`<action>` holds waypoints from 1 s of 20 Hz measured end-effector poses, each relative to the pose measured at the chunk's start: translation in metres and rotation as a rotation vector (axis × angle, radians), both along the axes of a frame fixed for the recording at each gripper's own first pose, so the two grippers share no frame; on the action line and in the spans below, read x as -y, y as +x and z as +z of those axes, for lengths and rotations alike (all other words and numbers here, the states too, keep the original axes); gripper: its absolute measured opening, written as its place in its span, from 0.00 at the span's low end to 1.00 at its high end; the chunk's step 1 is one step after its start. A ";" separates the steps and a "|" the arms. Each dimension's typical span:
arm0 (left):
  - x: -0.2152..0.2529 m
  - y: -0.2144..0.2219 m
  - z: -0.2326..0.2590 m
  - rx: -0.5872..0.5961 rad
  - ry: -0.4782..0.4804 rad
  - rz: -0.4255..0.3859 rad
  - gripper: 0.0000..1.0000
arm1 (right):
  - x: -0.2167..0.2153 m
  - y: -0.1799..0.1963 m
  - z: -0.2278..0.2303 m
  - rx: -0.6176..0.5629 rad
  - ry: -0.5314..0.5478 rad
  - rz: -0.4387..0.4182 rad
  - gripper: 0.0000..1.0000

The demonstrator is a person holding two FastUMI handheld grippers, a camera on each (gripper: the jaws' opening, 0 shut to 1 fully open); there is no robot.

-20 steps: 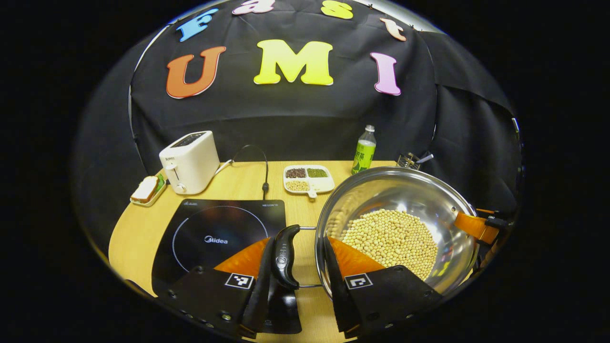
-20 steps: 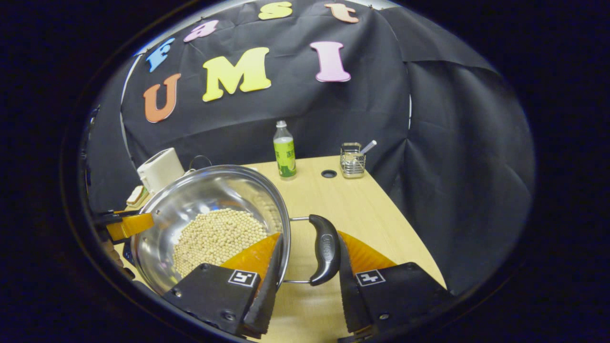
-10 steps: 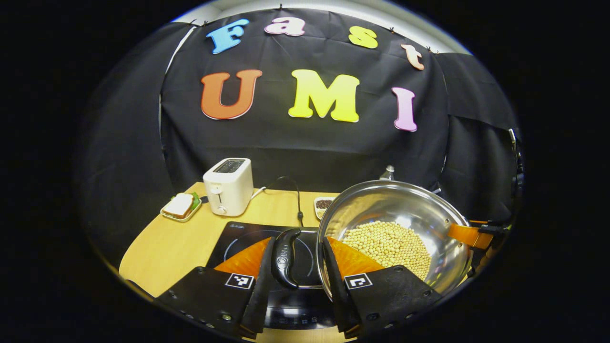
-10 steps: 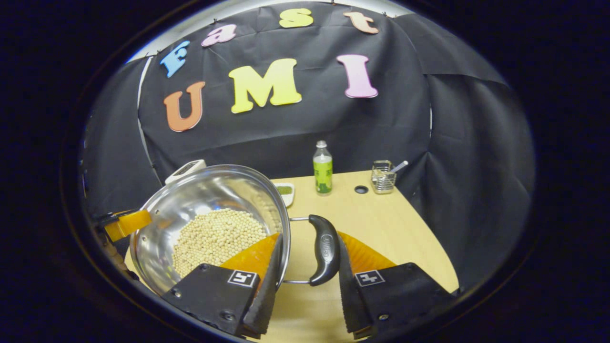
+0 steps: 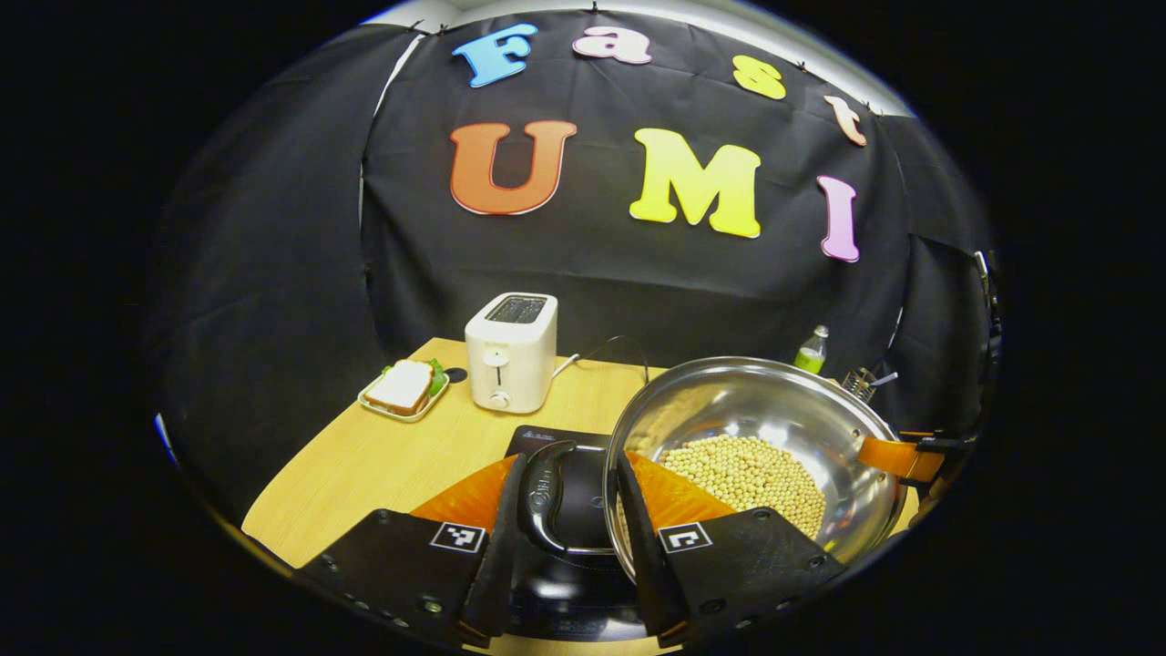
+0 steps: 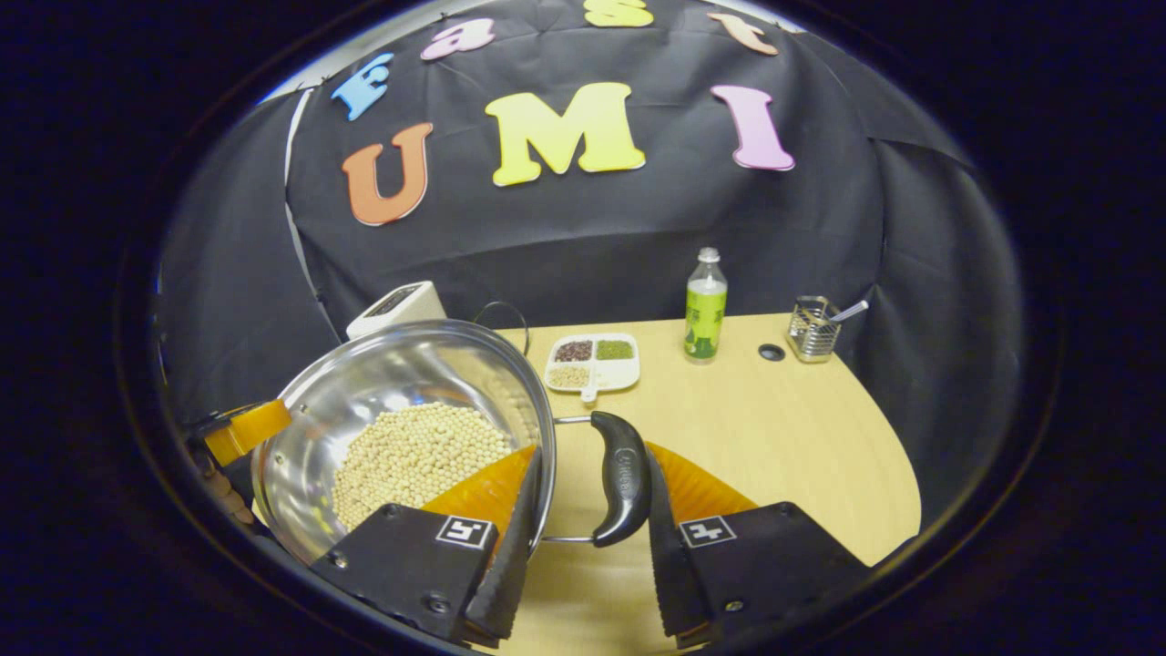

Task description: First push the handle of the pot to place it horizontally, then grasp the pot with both hands and set it on the induction cooktop.

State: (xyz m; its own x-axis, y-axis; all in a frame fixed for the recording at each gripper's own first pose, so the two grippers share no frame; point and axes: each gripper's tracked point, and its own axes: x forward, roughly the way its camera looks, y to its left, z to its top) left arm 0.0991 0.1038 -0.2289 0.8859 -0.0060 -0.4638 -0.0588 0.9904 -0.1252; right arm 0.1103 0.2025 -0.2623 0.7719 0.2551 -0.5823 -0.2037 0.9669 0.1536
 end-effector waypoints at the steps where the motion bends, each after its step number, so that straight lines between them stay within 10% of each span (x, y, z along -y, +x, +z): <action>1: -0.008 0.003 -0.005 -0.009 -0.001 0.012 0.54 | -0.009 0.003 -0.005 -0.013 0.003 0.008 0.60; 20: -0.082 0.043 -0.063 -0.078 -0.033 0.094 0.54 | -0.097 0.041 -0.056 -0.057 0.017 0.034 0.59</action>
